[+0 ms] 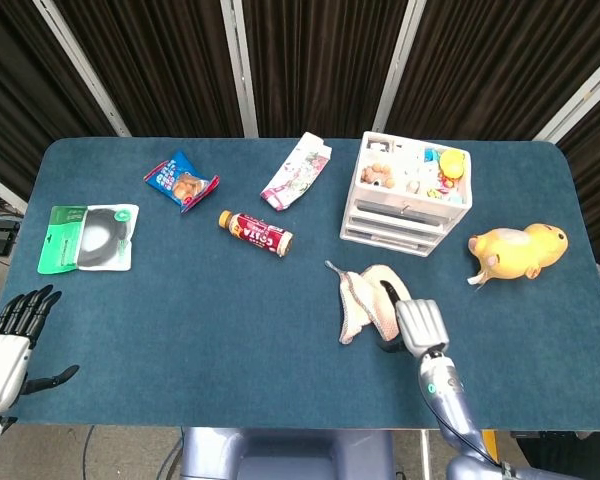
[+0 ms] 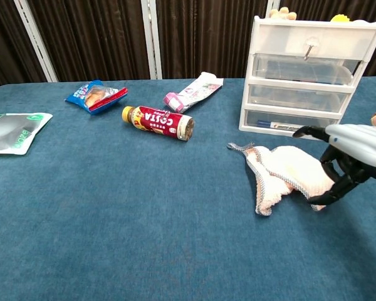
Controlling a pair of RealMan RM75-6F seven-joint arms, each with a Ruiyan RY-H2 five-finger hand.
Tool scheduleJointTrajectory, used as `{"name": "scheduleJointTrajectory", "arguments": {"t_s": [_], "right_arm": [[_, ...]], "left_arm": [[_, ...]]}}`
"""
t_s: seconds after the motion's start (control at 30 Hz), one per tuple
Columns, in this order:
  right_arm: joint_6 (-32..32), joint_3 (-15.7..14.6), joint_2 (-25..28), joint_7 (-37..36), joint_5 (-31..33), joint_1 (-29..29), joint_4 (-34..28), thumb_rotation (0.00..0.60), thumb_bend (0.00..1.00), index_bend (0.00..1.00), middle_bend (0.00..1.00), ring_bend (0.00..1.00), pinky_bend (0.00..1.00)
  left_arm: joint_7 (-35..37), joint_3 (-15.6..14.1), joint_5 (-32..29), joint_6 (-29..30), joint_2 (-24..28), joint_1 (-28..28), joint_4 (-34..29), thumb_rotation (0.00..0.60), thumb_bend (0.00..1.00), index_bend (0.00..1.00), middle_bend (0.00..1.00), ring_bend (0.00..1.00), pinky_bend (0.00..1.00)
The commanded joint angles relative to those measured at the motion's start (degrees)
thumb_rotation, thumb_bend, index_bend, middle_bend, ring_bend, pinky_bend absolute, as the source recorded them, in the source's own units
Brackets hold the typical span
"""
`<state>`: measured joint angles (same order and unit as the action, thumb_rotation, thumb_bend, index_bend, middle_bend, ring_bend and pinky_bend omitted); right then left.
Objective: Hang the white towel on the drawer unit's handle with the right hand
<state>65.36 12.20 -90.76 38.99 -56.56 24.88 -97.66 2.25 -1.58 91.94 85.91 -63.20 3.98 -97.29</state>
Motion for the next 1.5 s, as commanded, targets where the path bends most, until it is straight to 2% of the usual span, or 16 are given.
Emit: {"name": "scheduleJointTrajectory", "arguments": {"t_s": [0.03,0.3,0.4,0.67,0.87,0.97,1.13,1.23,1.37,1.5], "right_arm": [[-1.4,1.2,-2.9,3.3,5.1,2.9,3.0,0.600,0.00,0.10,0.76,0.77,0.89],[-2.1,1.0,-6.1,3.7,8.7,5.5,7.2,0.600,0.01,0.10,0.77,0.78,0.89],[-2.3,1.0,-7.3,2.7,8.7,6.3,8.9,0.600,0.05,0.12,0.78,0.79,0.90],[-2.4,0.9,-10.0,-0.3,7.8,7.5,13.0,0.600,0.30,0.31,0.82,0.82,0.91],[-2.2,0.4,-11.0,-2.6,6.5,7.7,15.1,0.600,0.40,0.42,0.85,0.84,0.92],[-2.0,0.0,-11.1,-3.6,5.4,7.7,15.5,0.600,0.45,0.51,0.87,0.86,0.94],[-0.5,-1.0,-10.6,-7.2,1.0,7.0,15.0,0.600,0.48,0.62,0.90,0.89,0.97],[1.7,-1.8,-9.7,-10.9,-4.0,6.1,13.8,0.600,0.50,0.67,0.92,0.91,0.98],[5.3,-2.5,-7.7,-15.8,-10.5,4.8,11.6,0.600,0.52,0.70,0.93,0.92,0.99],[8.2,-2.6,-5.6,-19.2,-14.4,3.5,9.2,0.600,0.52,0.71,0.94,0.92,0.99]], "left_arm": [[0.2,0.0,-0.1,-0.2,0.1,0.1,-0.1,0.600,0.00,0.00,0.00,0.00,0.00],[0.7,0.1,-0.7,-0.8,0.4,0.3,-0.4,0.600,0.00,0.00,0.00,0.00,0.00],[0.9,0.2,-1.0,-1.0,0.4,0.3,-0.5,0.600,0.00,0.00,0.00,0.00,0.00],[1.2,0.2,-1.1,-1.3,0.6,0.5,-0.7,0.600,0.00,0.00,0.00,0.00,0.00],[1.3,0.1,-1.1,-1.3,0.7,0.5,-0.8,0.600,0.00,0.00,0.00,0.00,0.00],[1.3,0.1,-1.0,-1.3,0.7,0.5,-0.8,0.600,0.00,0.00,0.00,0.00,0.00],[1.4,0.1,-1.0,-1.2,0.7,0.4,-0.8,0.600,0.00,0.00,0.00,0.00,0.00],[1.5,0.1,-1.0,-1.2,0.7,0.4,-0.9,0.600,0.00,0.00,0.00,0.00,0.00],[1.5,0.0,-0.9,-1.2,0.7,0.5,-0.8,0.600,0.00,0.00,0.00,0.00,0.00],[1.5,0.0,-0.8,-1.2,0.7,0.4,-0.9,0.600,0.00,0.00,0.00,0.00,0.00]]}}
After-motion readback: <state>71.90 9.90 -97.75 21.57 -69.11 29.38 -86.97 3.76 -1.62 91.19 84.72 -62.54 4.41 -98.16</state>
